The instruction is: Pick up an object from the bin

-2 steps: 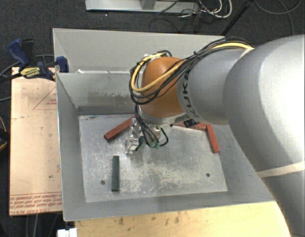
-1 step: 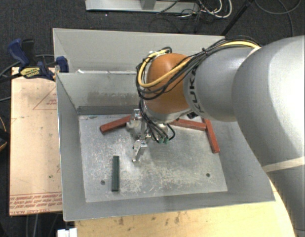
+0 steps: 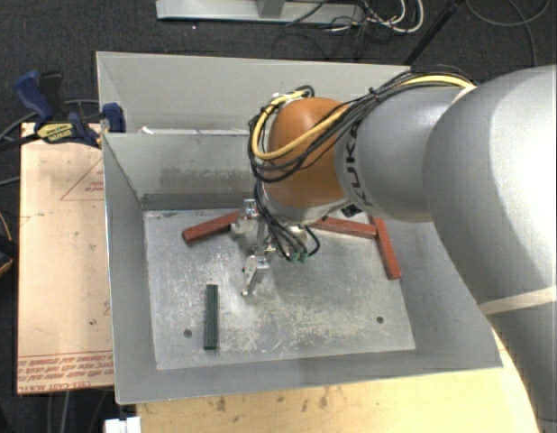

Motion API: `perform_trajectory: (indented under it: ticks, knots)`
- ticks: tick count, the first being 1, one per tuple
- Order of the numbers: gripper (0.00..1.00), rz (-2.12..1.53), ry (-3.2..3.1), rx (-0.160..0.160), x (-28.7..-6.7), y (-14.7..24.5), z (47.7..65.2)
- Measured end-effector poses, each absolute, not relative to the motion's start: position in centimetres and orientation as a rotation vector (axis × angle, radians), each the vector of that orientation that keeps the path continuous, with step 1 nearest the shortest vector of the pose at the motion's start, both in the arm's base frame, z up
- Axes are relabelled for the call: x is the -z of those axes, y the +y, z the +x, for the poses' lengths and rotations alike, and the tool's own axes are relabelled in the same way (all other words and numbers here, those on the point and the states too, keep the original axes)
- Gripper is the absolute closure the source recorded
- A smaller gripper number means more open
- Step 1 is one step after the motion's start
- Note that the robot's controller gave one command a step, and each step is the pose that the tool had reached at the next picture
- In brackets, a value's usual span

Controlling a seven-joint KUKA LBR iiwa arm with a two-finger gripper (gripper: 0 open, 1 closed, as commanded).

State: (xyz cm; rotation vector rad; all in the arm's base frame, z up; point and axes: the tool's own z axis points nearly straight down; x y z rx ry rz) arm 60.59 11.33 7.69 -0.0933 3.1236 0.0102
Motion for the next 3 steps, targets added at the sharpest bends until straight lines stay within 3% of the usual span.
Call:
perform_trajectory:
  ticks: [1,2,3]
  knots:
    - [1.0,-0.291,3.109,-0.008,-7.9,5.8,64.5]
    - [1.0,-0.291,3.109,-0.008,-7.9,5.8,64.5]
    - [1.0,-0.28,3.125,-0.002,-20.0,5.8,65.0]
